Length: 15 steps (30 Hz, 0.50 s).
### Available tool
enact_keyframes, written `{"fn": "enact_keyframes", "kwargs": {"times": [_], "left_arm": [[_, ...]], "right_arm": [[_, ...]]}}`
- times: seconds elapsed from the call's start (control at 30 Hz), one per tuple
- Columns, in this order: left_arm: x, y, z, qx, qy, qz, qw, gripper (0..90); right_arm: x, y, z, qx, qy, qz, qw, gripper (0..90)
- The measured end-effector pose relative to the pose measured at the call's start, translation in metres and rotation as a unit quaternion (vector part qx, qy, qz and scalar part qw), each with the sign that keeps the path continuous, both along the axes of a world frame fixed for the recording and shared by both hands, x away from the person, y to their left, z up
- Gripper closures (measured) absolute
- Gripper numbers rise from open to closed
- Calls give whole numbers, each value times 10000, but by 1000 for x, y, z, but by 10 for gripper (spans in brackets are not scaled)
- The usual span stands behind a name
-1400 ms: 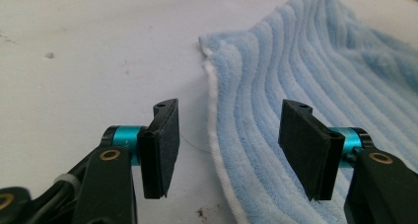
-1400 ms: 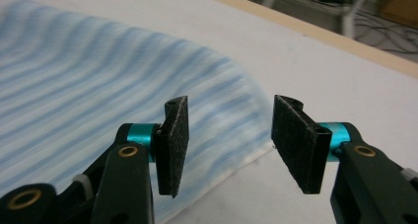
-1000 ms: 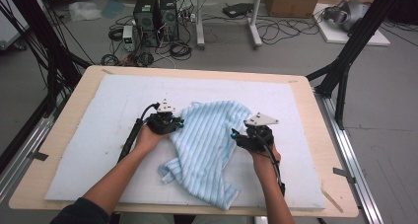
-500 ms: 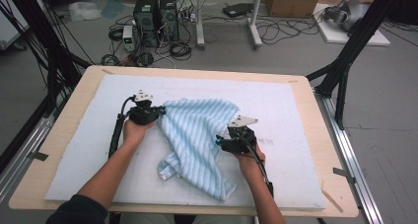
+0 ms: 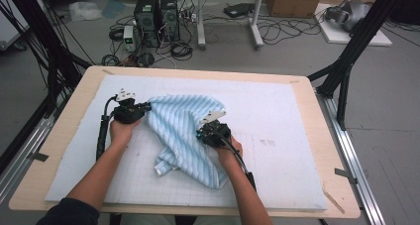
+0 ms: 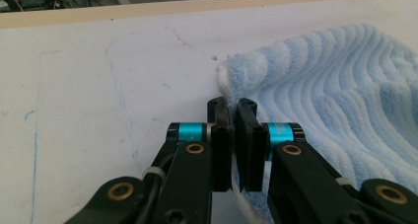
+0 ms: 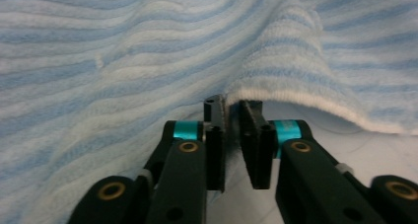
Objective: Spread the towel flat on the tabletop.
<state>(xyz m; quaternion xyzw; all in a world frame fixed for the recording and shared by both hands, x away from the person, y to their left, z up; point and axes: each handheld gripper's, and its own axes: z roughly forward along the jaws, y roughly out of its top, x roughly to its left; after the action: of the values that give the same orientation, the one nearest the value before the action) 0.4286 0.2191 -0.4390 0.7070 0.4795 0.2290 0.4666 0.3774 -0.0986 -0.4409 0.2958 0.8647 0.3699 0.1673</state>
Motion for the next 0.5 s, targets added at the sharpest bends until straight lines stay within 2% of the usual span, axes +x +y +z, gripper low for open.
{"fn": "enact_keyframes", "kwargs": {"times": [0.1,0.17,0.2,0.23,0.27,0.3,0.33,0.43,0.47,0.5], "left_arm": [[0,1,-2,-1,59,-43,10000,852],[-1,-1,-3,-15,22,-65,10000,849],[-2,-2,-4,-27,2,-86,10000,847],[-2,-4,-5,-22,3,-144,9999,847],[-2,-5,-5,14,9,-195,9998,841],[-3,-7,-6,-5,7,-226,9997,837],[-3,-11,-7,32,5,-274,9996,836],[-3,-16,-9,81,-10,-330,9994,846],[-3,-19,-9,133,-33,-362,9993,846],[-3,-21,-9,164,-72,-387,9991,846]], "right_arm": [[4,-4,1,-46,-31,-79,10000,846],[9,-10,2,-78,-43,-176,9998,853],[13,-16,4,-182,-75,-320,9993,854],[13,-16,4,-182,-75,-320,9993,854],[17,-21,5,-258,-126,-435,9986,854],[20,-25,6,-226,-198,-542,9981,854],[26,-32,9,-269,-227,-750,9966,854],[33,-38,10,-335,-264,-916,9949,854],[37,-44,10,-324,-397,-1064,9930,854],[37,-44,10,-324,-397,-1064,9930,854]]}}
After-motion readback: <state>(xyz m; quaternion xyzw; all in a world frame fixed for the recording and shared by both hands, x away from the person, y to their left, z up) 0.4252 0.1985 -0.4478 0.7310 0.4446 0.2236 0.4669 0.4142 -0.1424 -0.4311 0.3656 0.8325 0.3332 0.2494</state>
